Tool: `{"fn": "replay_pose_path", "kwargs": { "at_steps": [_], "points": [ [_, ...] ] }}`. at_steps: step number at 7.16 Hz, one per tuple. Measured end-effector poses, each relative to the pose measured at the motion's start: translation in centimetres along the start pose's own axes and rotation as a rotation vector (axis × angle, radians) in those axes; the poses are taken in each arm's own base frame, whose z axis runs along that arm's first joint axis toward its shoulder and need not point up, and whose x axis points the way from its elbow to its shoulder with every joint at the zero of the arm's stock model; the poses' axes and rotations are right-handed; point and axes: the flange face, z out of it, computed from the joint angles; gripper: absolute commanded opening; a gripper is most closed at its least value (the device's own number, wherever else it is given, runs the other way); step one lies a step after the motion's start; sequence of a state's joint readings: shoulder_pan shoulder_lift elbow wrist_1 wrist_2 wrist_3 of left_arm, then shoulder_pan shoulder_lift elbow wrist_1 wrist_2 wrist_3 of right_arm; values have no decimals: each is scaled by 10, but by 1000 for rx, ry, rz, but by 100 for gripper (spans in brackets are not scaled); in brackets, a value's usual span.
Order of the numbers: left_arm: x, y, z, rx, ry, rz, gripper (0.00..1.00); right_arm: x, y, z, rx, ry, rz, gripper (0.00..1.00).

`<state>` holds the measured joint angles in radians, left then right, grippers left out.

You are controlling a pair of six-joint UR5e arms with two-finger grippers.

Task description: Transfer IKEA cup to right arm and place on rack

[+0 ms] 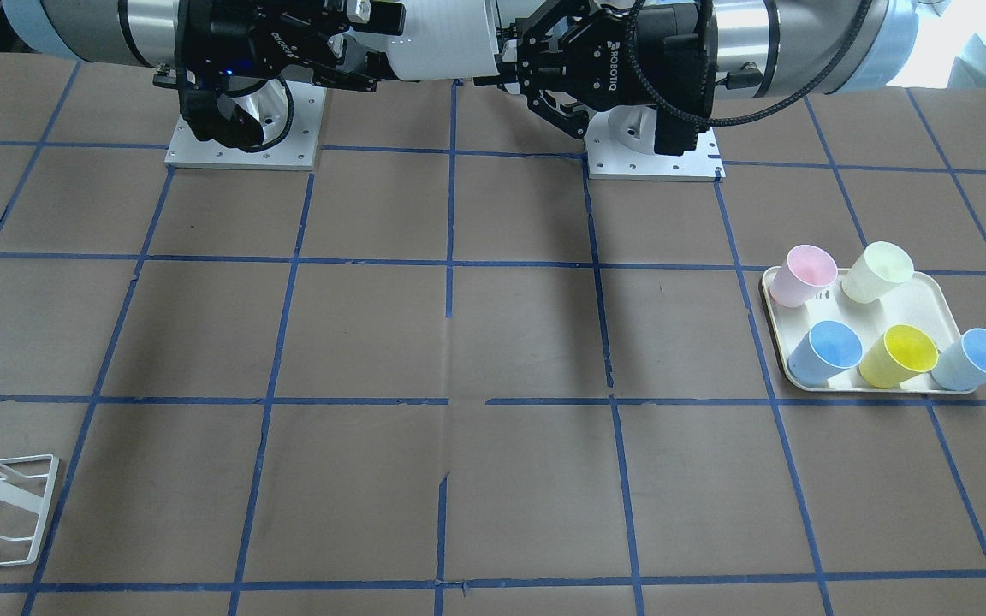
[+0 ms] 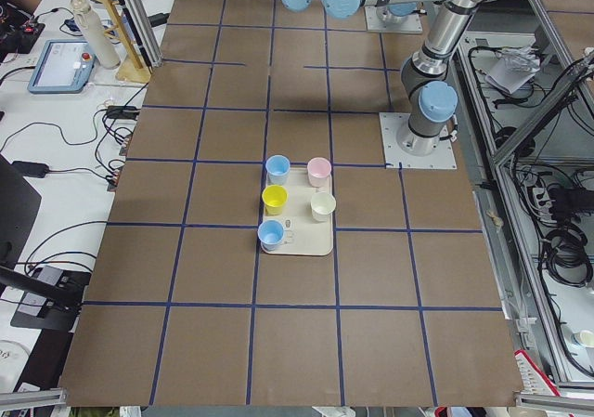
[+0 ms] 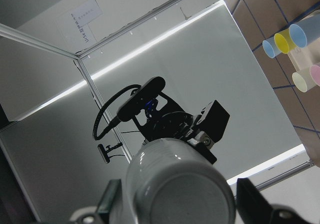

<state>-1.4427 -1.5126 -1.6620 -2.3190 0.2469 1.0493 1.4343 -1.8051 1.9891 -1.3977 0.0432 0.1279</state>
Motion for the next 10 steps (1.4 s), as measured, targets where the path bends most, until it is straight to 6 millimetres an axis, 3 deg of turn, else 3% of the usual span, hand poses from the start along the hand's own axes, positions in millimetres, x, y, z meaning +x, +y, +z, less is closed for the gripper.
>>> {"fn": "replay_pose_path", "kwargs": {
  "at_steps": [2, 3, 4, 5, 7, 10],
  "points": [
    [0, -1, 0, 1, -2, 8, 4, 0, 0, 0, 0, 2, 11, 52],
    [0, -1, -1, 1, -3, 9, 57, 0, 0, 0, 0, 2, 15, 42],
    [0, -1, -1, 1, -3, 9, 72, -1, 0, 0, 0, 0, 17, 36],
    [1, -1, -1, 2, -3, 9, 100, -1, 0, 0, 1, -2, 17, 30],
    [2, -2, -1, 3, -3, 11, 100, -2, -2, -2, 4, -7, 18, 23],
    [5, -6, -14, 4, -30, -47, 100, -11, -11, -16, 36, -19, 13, 21]
  ]
}}
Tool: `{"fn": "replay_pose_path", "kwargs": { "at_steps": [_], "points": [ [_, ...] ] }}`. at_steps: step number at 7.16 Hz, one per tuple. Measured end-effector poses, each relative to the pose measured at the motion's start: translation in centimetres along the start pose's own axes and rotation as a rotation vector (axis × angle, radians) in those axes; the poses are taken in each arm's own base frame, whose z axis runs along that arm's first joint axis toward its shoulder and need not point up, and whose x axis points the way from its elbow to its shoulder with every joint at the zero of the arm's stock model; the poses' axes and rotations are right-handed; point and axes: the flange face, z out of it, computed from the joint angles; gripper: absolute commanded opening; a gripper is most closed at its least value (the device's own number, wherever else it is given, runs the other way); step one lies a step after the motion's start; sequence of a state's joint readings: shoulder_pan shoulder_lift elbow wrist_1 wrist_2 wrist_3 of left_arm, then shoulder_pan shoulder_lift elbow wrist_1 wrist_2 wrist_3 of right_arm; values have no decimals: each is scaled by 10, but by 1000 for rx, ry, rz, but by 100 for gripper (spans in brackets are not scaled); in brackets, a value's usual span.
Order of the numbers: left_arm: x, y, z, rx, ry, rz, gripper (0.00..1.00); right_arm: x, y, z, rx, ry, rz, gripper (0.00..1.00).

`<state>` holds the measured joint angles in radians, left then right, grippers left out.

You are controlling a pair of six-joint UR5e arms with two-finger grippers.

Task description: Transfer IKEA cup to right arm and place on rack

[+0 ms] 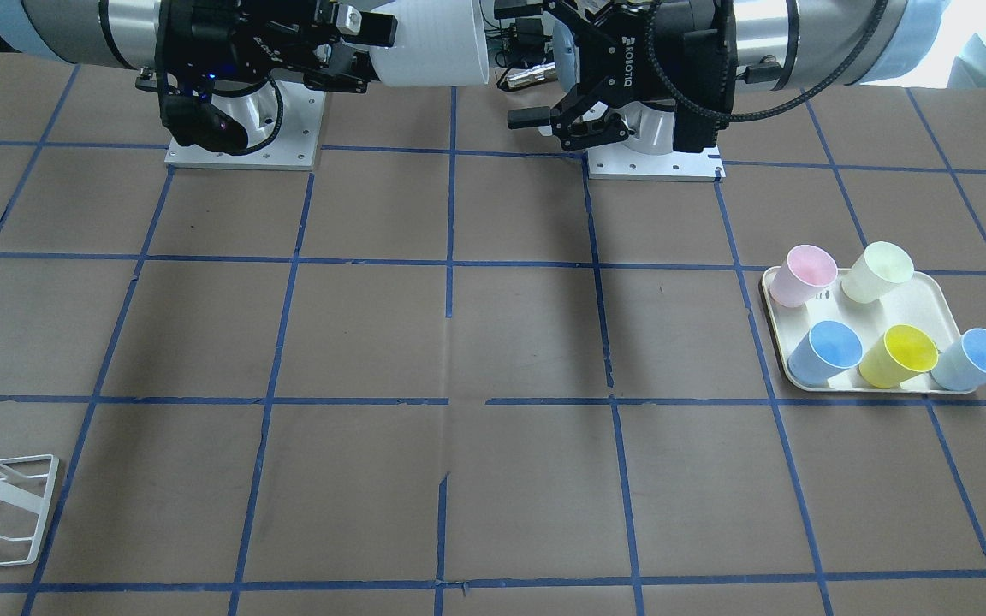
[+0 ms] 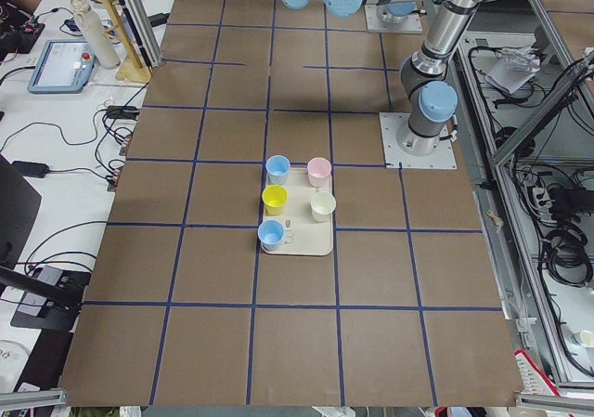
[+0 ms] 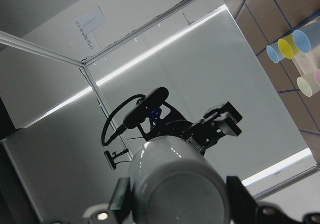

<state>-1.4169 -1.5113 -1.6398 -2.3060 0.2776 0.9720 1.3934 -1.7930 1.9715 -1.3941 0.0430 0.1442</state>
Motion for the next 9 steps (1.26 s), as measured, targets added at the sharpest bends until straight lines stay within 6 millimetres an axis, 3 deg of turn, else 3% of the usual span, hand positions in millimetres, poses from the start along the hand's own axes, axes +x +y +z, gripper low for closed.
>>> {"fn": "replay_pose_path", "kwargs": {
  "at_steps": [3, 6, 9],
  "points": [
    [-20, -14, -13, -106, -229, -125, 100, -15, -22, -51, 131, 56, -13, 17],
    [-46, -23, -18, -194, -658, -177, 100, -31, -20, -85, 280, 499, -129, 7],
    [-62, -43, -4, -198, -1095, -114, 100, -31, -21, -118, 316, 1003, -418, 1]
  ]
}}
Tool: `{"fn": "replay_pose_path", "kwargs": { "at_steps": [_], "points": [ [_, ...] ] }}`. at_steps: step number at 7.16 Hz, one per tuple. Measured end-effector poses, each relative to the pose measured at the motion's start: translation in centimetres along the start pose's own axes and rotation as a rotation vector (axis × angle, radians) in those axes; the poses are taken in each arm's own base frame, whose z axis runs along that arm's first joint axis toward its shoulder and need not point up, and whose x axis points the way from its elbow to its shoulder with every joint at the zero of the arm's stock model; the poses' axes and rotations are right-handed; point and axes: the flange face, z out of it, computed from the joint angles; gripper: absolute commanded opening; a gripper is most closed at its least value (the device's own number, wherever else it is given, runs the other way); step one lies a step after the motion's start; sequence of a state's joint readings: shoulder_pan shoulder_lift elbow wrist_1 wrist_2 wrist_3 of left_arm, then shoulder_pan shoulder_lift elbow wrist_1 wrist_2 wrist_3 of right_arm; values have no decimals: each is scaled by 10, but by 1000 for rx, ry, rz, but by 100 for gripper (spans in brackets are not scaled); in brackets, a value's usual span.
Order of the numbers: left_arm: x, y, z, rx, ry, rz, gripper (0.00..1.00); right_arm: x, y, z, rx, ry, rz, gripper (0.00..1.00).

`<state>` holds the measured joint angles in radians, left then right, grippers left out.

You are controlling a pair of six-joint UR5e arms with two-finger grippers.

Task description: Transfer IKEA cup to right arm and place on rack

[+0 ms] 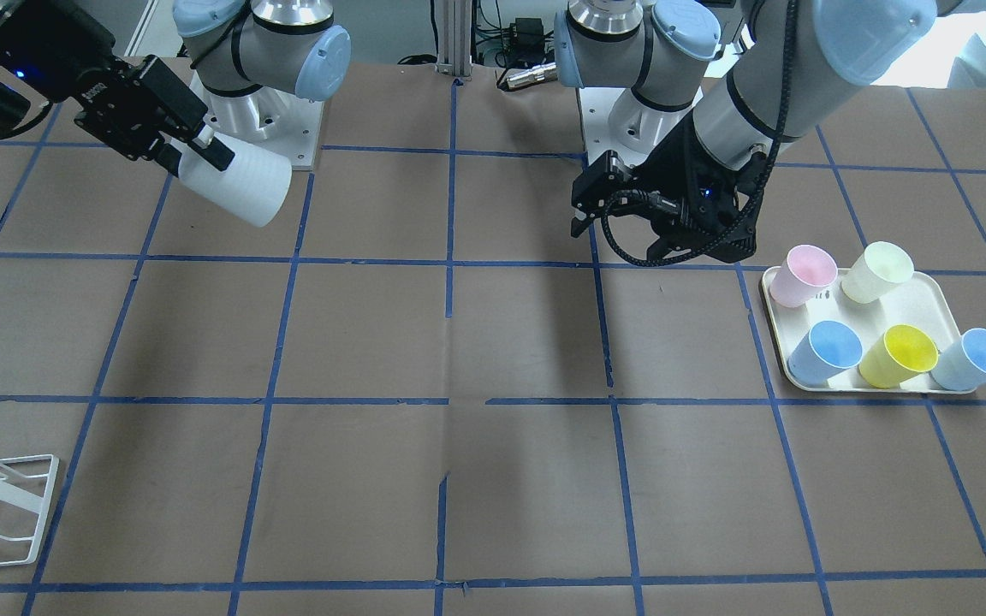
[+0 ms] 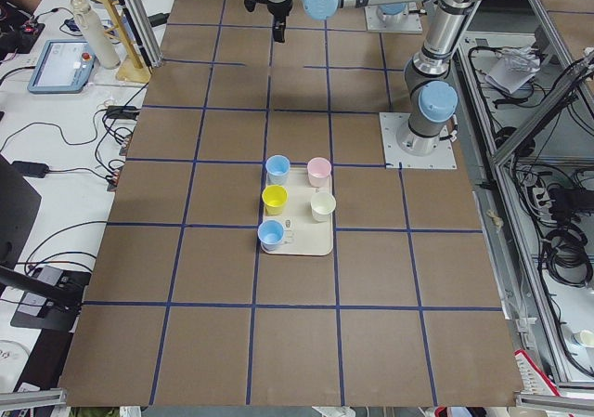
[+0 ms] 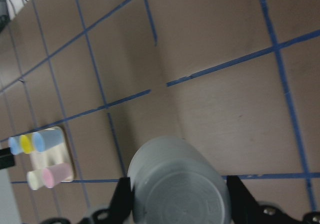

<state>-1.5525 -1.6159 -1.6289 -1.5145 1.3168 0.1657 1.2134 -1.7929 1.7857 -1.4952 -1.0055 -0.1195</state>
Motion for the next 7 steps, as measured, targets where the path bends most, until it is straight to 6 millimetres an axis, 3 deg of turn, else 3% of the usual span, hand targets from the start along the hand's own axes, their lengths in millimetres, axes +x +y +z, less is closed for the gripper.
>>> {"fn": "replay_pose_path", "kwargs": {
  "at_steps": [2, 4, 7],
  "points": [
    [8, -7, -10, 51, -160, -80, 100, 22, -11, -8, 27, 248, -231, 0],
    [20, 1, -27, 88, -243, -109, 100, 47, -39, -11, 61, 416, -342, 0],
    [3, 8, -45, 92, -281, -118, 100, 120, -94, -26, 109, 519, -353, 1]
  ]
}}
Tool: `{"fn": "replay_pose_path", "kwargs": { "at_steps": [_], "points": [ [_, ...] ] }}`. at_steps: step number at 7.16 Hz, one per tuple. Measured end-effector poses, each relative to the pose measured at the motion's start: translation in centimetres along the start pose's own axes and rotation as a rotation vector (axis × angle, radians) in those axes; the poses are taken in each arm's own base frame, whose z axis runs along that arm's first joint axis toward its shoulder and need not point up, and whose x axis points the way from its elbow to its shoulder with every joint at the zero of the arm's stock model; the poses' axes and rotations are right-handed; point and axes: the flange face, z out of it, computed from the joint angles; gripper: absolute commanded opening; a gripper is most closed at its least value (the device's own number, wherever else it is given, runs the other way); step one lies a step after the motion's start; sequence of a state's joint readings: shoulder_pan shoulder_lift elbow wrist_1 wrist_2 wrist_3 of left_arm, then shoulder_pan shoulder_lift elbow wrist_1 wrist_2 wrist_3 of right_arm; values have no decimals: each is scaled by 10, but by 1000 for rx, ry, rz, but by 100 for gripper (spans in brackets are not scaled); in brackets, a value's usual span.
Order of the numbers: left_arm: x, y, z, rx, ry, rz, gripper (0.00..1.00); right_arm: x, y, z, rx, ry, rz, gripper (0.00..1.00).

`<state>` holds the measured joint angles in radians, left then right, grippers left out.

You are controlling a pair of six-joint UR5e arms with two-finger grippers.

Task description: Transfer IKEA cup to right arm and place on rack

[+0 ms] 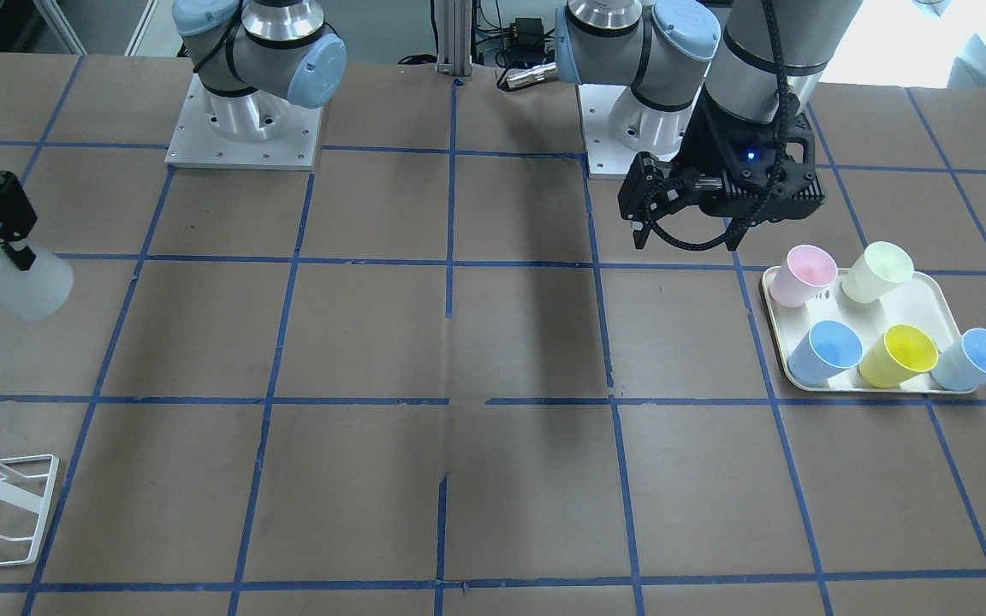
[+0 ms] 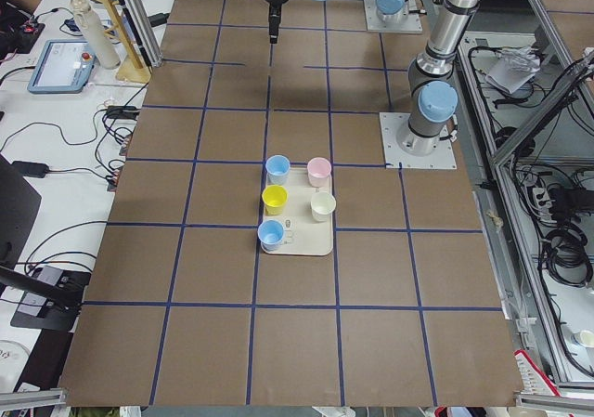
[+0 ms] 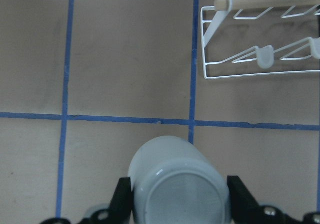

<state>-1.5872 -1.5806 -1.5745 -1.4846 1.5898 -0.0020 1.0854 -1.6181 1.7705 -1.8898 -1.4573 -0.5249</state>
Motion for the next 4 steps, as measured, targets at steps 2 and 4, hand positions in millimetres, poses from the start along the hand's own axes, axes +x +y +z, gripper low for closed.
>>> {"fn": "replay_pose_path", "kwargs": {
  "at_steps": [2, 4],
  "points": [
    [-4, 11, -8, -12, -9, -1, 100, 35, -25, 8, 45, 38, -3, 2],
    [-6, 20, -14, -9, 0, -7, 100, 56, -51, 21, 83, 63, -11, 4]
  ]
}}
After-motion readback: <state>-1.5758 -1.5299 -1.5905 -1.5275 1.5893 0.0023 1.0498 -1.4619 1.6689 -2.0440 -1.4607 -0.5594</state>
